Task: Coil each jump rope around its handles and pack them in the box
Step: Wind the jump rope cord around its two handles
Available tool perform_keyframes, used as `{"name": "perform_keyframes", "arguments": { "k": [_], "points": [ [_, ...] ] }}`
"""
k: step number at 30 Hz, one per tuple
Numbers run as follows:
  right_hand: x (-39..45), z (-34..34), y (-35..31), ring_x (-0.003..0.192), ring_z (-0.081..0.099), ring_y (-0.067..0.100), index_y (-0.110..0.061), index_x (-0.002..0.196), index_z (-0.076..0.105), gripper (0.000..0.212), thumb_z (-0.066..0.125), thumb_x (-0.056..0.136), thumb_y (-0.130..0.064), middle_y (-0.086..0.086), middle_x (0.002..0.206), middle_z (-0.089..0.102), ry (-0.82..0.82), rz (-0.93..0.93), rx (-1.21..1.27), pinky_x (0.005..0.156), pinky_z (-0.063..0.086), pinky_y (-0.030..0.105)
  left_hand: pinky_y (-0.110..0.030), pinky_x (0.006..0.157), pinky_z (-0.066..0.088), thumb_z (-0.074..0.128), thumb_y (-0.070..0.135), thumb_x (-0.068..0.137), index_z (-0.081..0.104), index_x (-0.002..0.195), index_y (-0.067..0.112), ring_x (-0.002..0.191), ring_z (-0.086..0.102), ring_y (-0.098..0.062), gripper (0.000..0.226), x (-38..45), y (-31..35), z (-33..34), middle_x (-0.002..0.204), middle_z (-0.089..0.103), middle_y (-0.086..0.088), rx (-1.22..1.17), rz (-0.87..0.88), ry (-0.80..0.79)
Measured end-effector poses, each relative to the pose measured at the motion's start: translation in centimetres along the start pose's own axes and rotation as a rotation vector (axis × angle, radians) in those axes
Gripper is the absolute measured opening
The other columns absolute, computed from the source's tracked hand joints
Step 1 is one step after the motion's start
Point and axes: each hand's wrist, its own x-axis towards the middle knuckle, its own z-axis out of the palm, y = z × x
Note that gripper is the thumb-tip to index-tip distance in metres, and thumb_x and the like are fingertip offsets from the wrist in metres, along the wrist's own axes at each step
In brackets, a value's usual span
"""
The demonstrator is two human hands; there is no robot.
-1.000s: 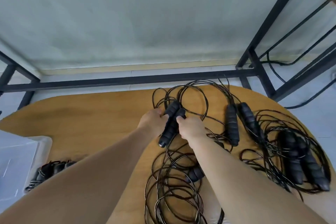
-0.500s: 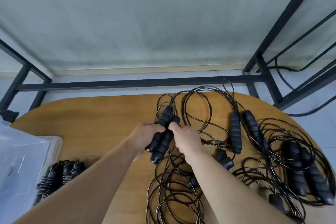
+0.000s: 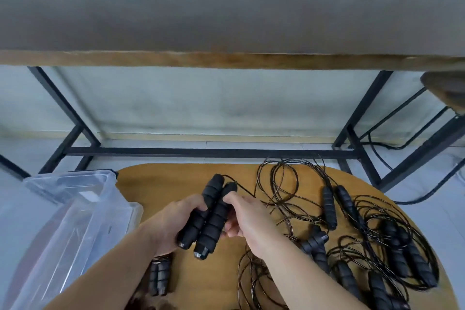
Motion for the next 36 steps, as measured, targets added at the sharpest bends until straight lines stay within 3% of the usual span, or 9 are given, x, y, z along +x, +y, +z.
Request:
{"name": "perform_keyframes", "arguments": {
  "k": [5, 9, 14, 19, 25, 29, 31, 33, 36],
  "points": [
    [-5.0, 3.4, -2.5, 0.047, 0.046, 0.013, -0.010, 0.086, 0.059, 0.019, 0.056, 0.094, -0.028, 0.005, 0.071, 0.055, 0.027, -0.104, -0.019, 0.046, 0.038, 0.023, -0.053, 0.099, 0.049, 0.039, 0.017, 0.092, 0.054, 0.126, -0.008, 0.106, 0.065, -0.046, 0.045, -5.1, 1.2, -1.5, 0.115, 0.066, -0.032, 0.024, 0.097, -0.049],
    [-7.6, 5.1, -4.4, 0.050, 0.044, 0.013, -0.010, 0.091, 0.059, 0.022, 0.056, 0.092, -0.032, 0.006, 0.081, 0.060, 0.045, -0.196, -0.056, 0.046, 0.033, 0.024, -0.049, 0.089, 0.051, 0.040, 0.018, 0.091, 0.054, 0.126, -0.006, 0.100, 0.068, -0.043, 0.045, -8.1, 2.9, -2.2, 0.113, 0.068, -0.029, 0.055, 0.166, -0.052],
    [-10.2, 6.8, -7.2, 0.052, 0.044, 0.016, -0.009, 0.089, 0.061, 0.021, 0.057, 0.090, -0.030, 0.006, 0.072, 0.060, 0.043, -0.298, -0.037, 0.048, 0.032, 0.028, -0.058, 0.105, 0.040, 0.047, 0.021, 0.086, 0.051, 0.129, -0.004, 0.109, 0.063, -0.050, 0.050, -11.9, 5.5, -3.4, 0.118, 0.065, -0.030, 0.065, 0.269, -0.077],
    [-12.1, 8.1, -8.7, 0.050, 0.042, 0.015, -0.008, 0.084, 0.060, 0.019, 0.057, 0.091, -0.025, 0.004, 0.062, 0.056, 0.050, -0.356, 0.022, 0.048, 0.030, 0.028, -0.050, 0.101, 0.045, 0.038, 0.021, 0.092, 0.050, 0.131, -0.002, 0.117, 0.061, -0.043, 0.047, -14.2, 6.7, -3.6, 0.126, 0.062, -0.028, 0.075, 0.279, -0.200],
    [-14.3, 9.5, -9.9, 0.050, 0.046, 0.011, -0.004, 0.095, 0.065, 0.026, 0.056, 0.094, -0.028, 0.004, 0.074, 0.060, 0.101, -0.450, -0.061, 0.048, 0.030, 0.026, -0.054, 0.108, 0.040, 0.045, 0.024, 0.088, 0.045, 0.139, 0.000, 0.127, 0.053, -0.043, 0.056, -17.3, 7.6, -4.4, 0.136, 0.056, -0.027, 0.015, 0.249, -0.352],
    [-15.0, 10.1, -10.3, 0.054, 0.046, 0.015, -0.006, 0.097, 0.065, 0.024, 0.053, 0.095, -0.026, 0.004, 0.080, 0.062, 0.099, -0.490, -0.021, 0.050, 0.032, 0.027, -0.060, 0.115, 0.028, 0.040, 0.032, 0.093, 0.064, 0.127, 0.001, 0.116, 0.058, -0.039, 0.052, -18.4, 7.7, -4.5, 0.127, 0.059, -0.024, -0.091, 0.208, -0.458],
    [-15.2, 10.4, -10.4, 0.054, 0.043, 0.016, -0.008, 0.093, 0.064, 0.023, 0.051, 0.095, -0.027, 0.006, 0.079, 0.062, 0.116, -0.489, -0.002, 0.050, 0.032, 0.029, -0.059, 0.112, 0.034, 0.039, 0.035, 0.093, 0.066, 0.123, 0.000, 0.107, 0.062, -0.038, 0.054, -18.7, 7.7, -4.3, 0.116, 0.063, -0.024, -0.128, 0.220, -0.437],
    [-15.5, 10.6, -10.5, 0.054, 0.043, 0.017, -0.007, 0.091, 0.062, 0.024, 0.049, 0.096, -0.027, 0.007, 0.074, 0.058, 0.127, -0.494, 0.018, 0.052, 0.033, 0.031, -0.053, 0.094, 0.051, 0.038, 0.036, 0.095, 0.058, 0.126, -0.002, 0.089, 0.065, -0.034, 0.053, -19.4, 7.9, -3.6, 0.103, 0.065, -0.024, -0.149, 0.249, -0.384],
    [-16.2, 10.7, -10.9, 0.055, 0.044, 0.020, -0.006, 0.087, 0.059, 0.024, 0.048, 0.096, -0.026, 0.003, 0.060, 0.055, 0.114, -0.503, 0.050, 0.053, 0.033, 0.031, -0.042, 0.072, 0.057, 0.033, 0.050, 0.101, 0.057, 0.122, 0.001, 0.076, 0.063, -0.029, 0.058, -20.3, 8.4, -2.6, 0.090, 0.065, -0.020, -0.124, 0.275, -0.295]
  ]
}}
